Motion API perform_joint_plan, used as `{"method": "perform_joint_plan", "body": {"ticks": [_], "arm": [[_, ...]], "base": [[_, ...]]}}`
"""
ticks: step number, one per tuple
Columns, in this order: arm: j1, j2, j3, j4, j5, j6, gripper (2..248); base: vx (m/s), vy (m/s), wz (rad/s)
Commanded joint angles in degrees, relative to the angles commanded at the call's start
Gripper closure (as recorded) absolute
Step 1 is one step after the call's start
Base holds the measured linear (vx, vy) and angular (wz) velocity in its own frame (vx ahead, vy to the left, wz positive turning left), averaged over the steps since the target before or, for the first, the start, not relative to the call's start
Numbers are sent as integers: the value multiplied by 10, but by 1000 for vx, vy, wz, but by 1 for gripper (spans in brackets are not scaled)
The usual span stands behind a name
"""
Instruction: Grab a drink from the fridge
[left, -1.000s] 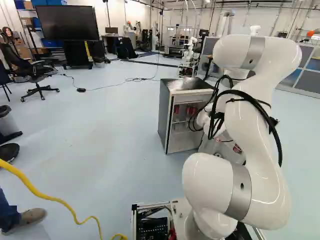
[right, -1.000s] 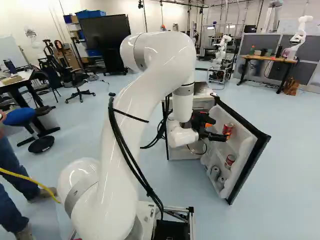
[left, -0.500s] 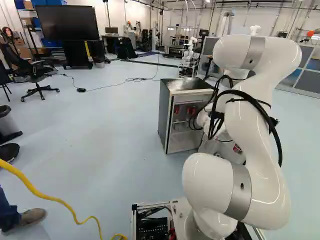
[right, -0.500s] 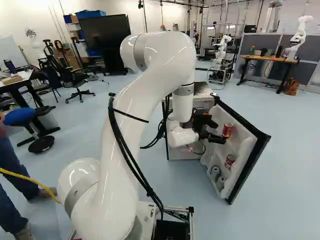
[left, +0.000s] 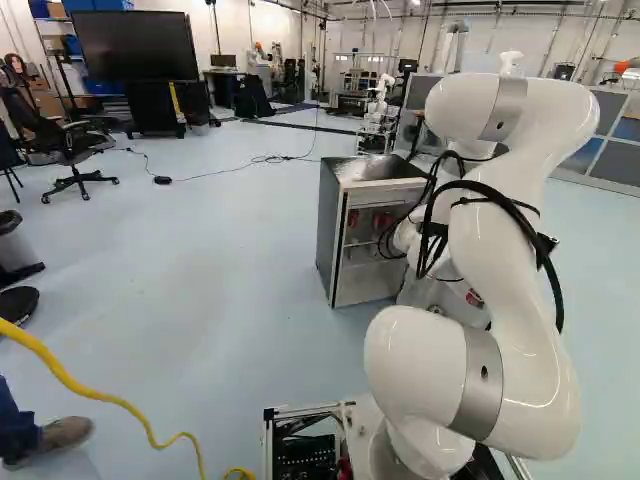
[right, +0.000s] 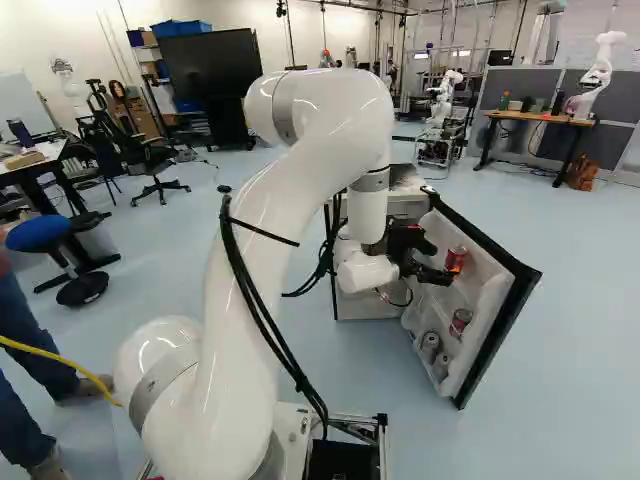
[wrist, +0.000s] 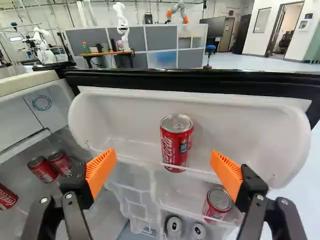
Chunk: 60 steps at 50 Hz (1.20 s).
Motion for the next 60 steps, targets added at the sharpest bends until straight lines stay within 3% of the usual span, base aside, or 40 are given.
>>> {"method": "perform_joint_plan", "body": {"ticks": [48,49,53,54,58,59,60], "arm": [[-23,-23,-38,0,0,0,3],[-23,-23,-38,0,0,0,14],[-24,-24,-39,0,0,0,14],[-24,-24,-39,0,0,0,51],[-24,-24,-39,0,0,0,51],[-24,-24,-39,0,0,0,89],[-24,-24,-39,0,0,0,89]], "base": [[0,0,0],[0,0,0],[0,0,0],[0,0,0],[0,0,0],[0,0,0],[0,0,0]]}}
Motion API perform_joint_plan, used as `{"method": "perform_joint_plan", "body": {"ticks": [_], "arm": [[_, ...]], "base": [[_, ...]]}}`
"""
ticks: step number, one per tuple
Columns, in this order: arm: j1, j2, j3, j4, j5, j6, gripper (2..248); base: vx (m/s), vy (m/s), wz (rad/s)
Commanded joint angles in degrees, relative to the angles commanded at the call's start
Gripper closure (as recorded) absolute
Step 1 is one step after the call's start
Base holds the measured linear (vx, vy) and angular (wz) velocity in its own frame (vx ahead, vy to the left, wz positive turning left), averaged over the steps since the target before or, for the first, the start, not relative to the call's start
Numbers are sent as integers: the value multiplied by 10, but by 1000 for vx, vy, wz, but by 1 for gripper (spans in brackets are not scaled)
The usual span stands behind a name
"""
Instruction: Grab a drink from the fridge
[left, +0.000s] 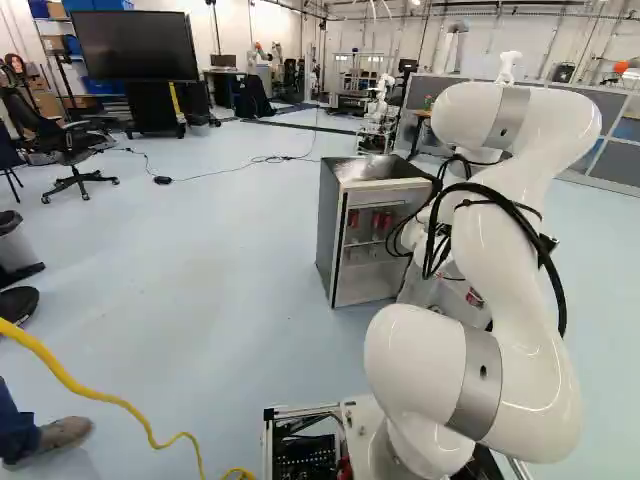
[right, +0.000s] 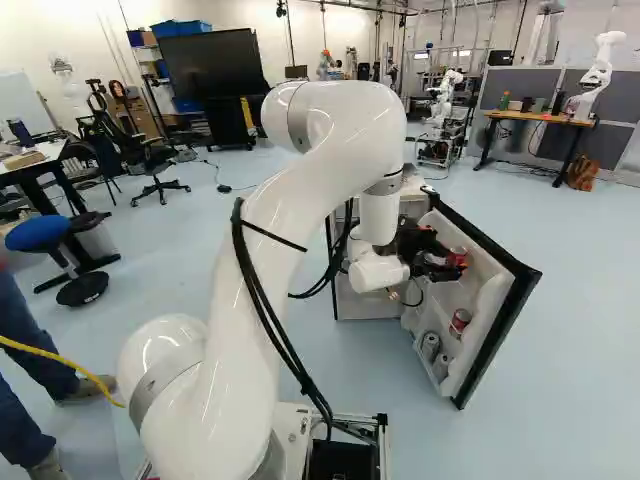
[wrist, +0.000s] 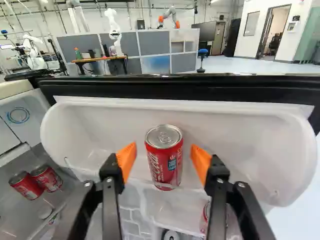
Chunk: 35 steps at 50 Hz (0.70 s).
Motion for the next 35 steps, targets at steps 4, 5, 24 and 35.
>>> {"method": "perform_joint_plan", "body": {"ticks": [4,5,24,35], "arm": [[0,0,0,0,0,0,127],[0,0,0,0,0,0,127],[0,0,0,0,0,0,161],[0,0,0,0,0,0,161]], "base": [[0,0,0],[0,0,0],[0,0,0],[0,0,0]]}}
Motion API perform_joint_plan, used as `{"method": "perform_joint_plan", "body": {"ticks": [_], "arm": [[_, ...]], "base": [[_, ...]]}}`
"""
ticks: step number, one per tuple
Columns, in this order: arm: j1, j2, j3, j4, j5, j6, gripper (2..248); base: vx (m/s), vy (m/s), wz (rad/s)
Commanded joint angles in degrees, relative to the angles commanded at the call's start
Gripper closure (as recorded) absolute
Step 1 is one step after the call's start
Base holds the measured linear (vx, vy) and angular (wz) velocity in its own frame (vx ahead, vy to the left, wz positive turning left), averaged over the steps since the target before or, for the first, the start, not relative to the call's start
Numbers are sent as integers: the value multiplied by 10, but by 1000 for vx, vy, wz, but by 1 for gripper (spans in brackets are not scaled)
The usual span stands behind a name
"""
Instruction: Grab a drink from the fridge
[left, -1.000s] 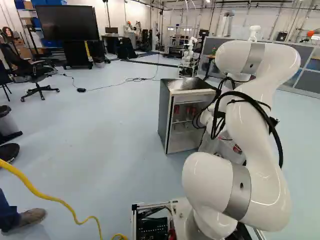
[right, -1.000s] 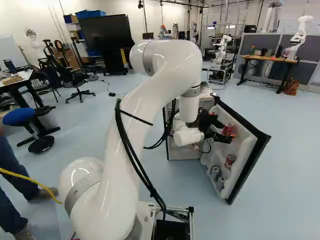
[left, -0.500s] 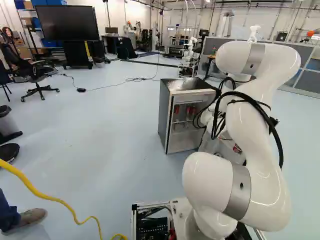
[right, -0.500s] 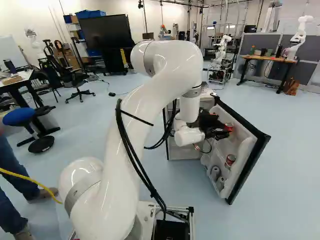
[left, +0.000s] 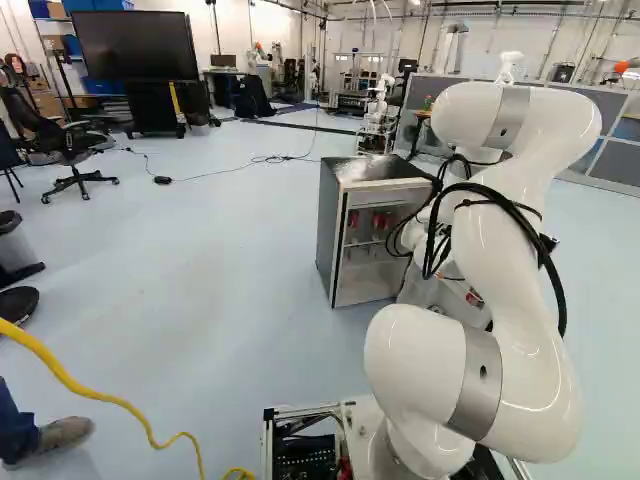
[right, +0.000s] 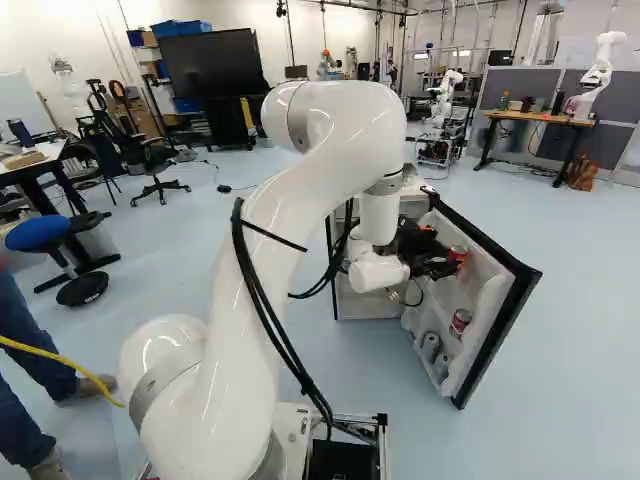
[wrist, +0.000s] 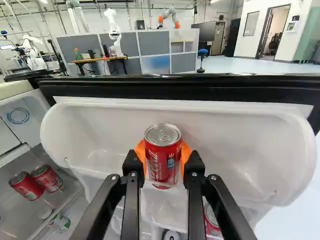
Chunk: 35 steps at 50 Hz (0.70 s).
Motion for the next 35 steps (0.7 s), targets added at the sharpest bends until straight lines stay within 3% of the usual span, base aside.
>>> {"method": "perform_joint_plan", "body": {"ticks": [35], "arm": [[1,16,14,0,0,0,161]], "base": [[0,0,0]]}}
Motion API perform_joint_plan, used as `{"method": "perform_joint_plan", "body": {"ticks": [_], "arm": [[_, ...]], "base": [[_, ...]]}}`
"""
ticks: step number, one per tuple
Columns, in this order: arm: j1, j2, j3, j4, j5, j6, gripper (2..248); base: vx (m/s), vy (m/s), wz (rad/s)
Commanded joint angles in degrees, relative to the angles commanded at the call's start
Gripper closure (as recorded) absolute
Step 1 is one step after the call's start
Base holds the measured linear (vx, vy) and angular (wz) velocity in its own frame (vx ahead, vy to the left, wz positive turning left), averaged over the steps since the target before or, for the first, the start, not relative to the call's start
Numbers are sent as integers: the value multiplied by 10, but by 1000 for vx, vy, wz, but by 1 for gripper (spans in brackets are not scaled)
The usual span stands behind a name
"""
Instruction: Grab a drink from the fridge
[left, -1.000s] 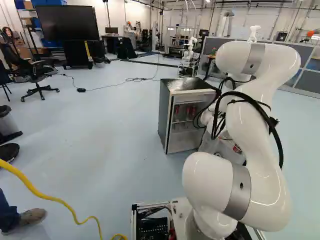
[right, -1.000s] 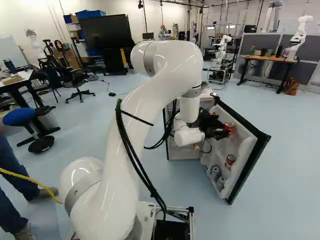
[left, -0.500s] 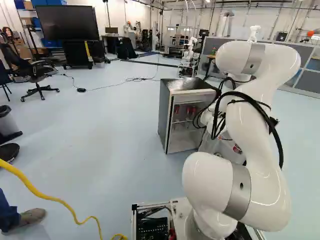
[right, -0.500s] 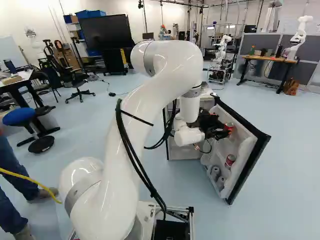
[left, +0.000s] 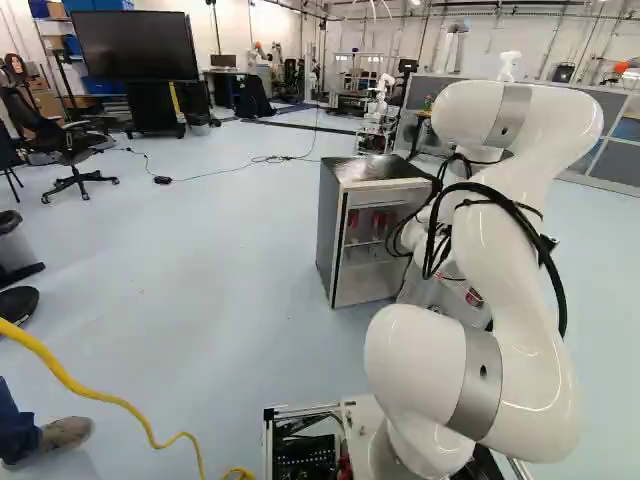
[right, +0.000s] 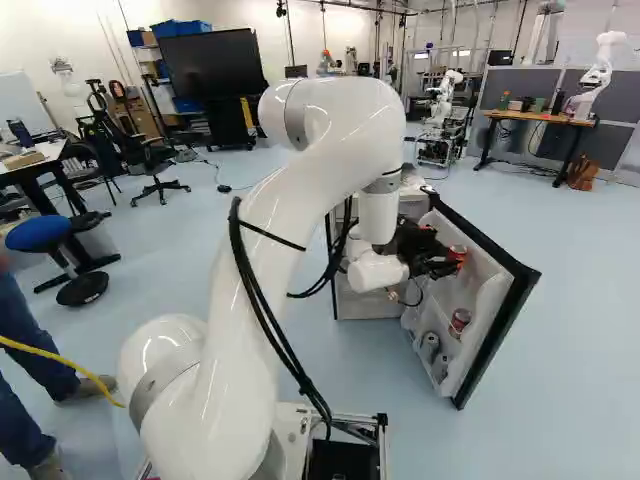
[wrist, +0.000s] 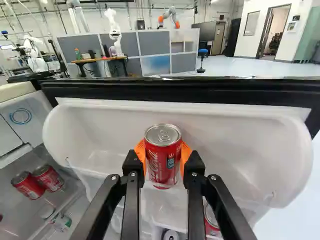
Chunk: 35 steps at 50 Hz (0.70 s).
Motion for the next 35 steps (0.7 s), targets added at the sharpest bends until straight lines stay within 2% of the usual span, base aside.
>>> {"method": "perform_joint_plan", "body": {"ticks": [35], "arm": [[1,64,78,0,0,0,161]], "base": [[0,0,0]]}}
